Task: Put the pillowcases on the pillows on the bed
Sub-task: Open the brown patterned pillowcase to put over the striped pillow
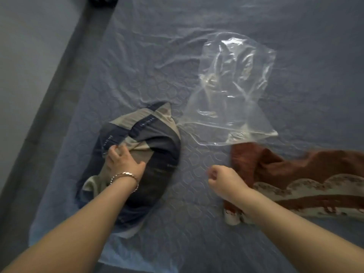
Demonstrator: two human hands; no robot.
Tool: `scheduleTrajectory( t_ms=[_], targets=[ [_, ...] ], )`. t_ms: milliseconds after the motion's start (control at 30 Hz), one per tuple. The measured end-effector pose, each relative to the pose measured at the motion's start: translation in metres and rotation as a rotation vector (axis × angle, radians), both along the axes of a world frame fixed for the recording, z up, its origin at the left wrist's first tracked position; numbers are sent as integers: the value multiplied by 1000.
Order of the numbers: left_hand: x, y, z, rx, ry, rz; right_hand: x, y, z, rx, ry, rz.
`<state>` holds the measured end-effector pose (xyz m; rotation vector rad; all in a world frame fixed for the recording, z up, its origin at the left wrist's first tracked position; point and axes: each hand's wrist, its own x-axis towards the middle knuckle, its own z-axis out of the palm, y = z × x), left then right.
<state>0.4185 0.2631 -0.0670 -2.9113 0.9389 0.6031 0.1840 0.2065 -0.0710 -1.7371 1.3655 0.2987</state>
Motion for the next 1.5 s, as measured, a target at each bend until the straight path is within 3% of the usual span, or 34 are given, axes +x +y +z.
scheduleTrajectory(
  t_ms=[100, 167, 300, 400, 500, 567, 633, 700, 767, 867, 900, 967, 1067, 1133, 1200, 1267, 1300, 1333, 1367, 1433, 1500],
  targets=[
    [57, 2, -7, 213, 71, 167, 91, -25, -11, 45, -94, -139],
    [77, 2, -13, 265, 216, 288, 139, -41, -13, 30, -162, -179],
    [95, 12, -19, 307, 420, 345, 216, -50, -20, -53, -70, 285],
    [114, 28, -22, 395, 423, 306, 246, -31, -29, -109, -1, 409],
    [123, 40, -8, 504, 583, 409, 240, -19, -33, -278, -18, 349],
    [122, 45, 0, 537, 643, 430, 224, -21, -28, -161, -161, 129],
    [122, 46, 1, 456, 547, 392, 205, -19, -20, 20, -291, -125],
    [122, 42, 3, 225, 508, 464, 188, -10, -5, 73, -361, -186],
    [116, 39, 11, -12, 615, 689, 176, 9, 9, 42, -391, -95],
    [95, 27, 27, -293, 1000, 1015, 171, 44, 19, -71, -370, 102],
    [90, 21, 33, -319, 1127, 1057, 171, 55, 18, -113, -345, 170],
    [84, 7, 38, -282, 1189, 1030, 168, 71, 17, -145, -260, 257],
    [73, -1, 30, -233, 977, 930, 170, 76, 13, -143, -162, 295],
    [70, 3, 26, -214, 809, 867, 175, 79, 14, -95, -123, 109],
    [63, 0, 30, -204, 749, 835, 176, 86, 18, 70, -70, -414],
    [56, -1, 37, -177, 767, 787, 173, 90, 33, 608, -167, -1097],
    [52, -2, 39, -176, 776, 751, 170, 88, 39, 936, -342, -1333],
    [43, -1, 45, -170, 790, 708, 166, 83, 44, 1210, -518, -1456],
    [35, 1, 49, -159, 810, 661, 160, 74, 43, 1359, -610, -1488],
    [12, 5, 63, -152, 860, 533, 143, 55, 43, 1358, -694, -1483],
    [-10, 12, 77, -176, 868, 362, 128, 40, 49, 1234, -717, -1391]
  ],
)
